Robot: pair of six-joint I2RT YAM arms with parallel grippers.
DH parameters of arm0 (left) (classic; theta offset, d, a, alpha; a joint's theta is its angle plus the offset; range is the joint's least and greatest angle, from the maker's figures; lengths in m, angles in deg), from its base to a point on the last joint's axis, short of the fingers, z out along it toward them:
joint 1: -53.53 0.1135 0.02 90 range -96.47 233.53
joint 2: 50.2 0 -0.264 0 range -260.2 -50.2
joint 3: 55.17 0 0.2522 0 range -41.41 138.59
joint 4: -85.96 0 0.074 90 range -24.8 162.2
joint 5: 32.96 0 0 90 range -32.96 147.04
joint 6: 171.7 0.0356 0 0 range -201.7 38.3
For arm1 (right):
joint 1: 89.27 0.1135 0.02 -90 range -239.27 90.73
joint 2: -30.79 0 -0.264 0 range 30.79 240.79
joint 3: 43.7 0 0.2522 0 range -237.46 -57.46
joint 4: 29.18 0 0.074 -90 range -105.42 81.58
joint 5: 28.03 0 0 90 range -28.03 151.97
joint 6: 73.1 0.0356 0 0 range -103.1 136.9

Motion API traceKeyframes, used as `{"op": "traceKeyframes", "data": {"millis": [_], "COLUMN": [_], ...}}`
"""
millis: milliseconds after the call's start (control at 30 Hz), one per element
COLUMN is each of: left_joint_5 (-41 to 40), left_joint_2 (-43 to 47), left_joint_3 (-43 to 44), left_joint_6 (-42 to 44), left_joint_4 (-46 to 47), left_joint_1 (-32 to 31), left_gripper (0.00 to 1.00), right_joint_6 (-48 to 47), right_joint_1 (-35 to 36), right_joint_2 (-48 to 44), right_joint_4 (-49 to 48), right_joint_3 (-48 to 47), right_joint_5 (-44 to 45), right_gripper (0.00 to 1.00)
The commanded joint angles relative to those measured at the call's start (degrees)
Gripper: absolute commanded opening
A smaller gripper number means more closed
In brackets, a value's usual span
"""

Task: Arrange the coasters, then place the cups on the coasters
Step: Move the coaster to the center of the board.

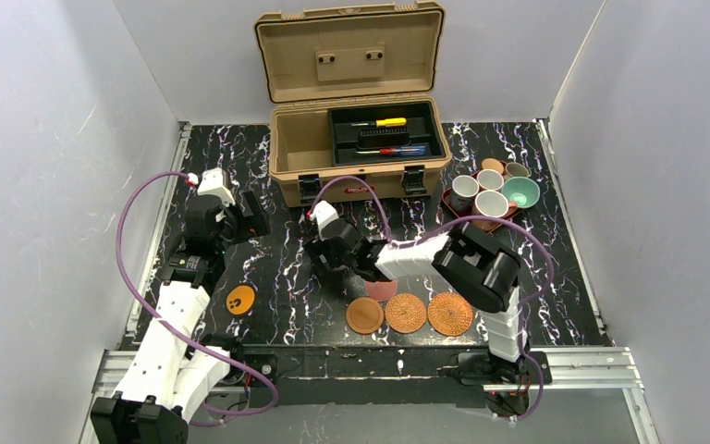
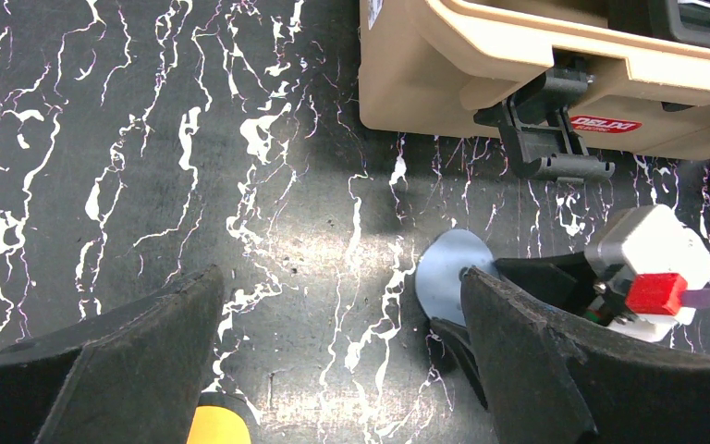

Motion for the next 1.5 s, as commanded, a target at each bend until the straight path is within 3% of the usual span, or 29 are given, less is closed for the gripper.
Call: {"op": "traceKeyframes", "data": {"millis": [0,567,800,1167,1467], "left_joint_5": [0.15,0.81,1.21,1.12,1.08], "left_joint_2": [0.76,0.48,0.41,0.59,0.51], "left_joint_3": [1.27,1.10,1.09,1.09,1.09], "left_joint_6": [0.14,-0.30,-0.45,-0.46,-0.38], "left_joint_4": [-0.05,-0.24,-0.24,-0.38,-0.25], "left_joint_1": [0.19,0.19,0.19,0.19,0.19], "left_gripper": [0.98,0.98,0.98,0.98,0.98], "right_joint_6": [1.81,7.19,10.82,7.18,1.34], "right_joint_1": [-1.01,-9.16,-11.68,-11.17,-10.20], "right_joint_2": [-2.43,-16.29,-23.77,-29.94,-19.70], "right_joint_4": [13.19,18.31,20.97,26.14,23.88], "right_joint_3": [5.82,22.00,26.59,16.62,6.12], "right_joint_5": [2.12,9.95,10.99,5.87,4.16], "right_gripper": [0.81,0.82,0.98,0.98,0.96]}}
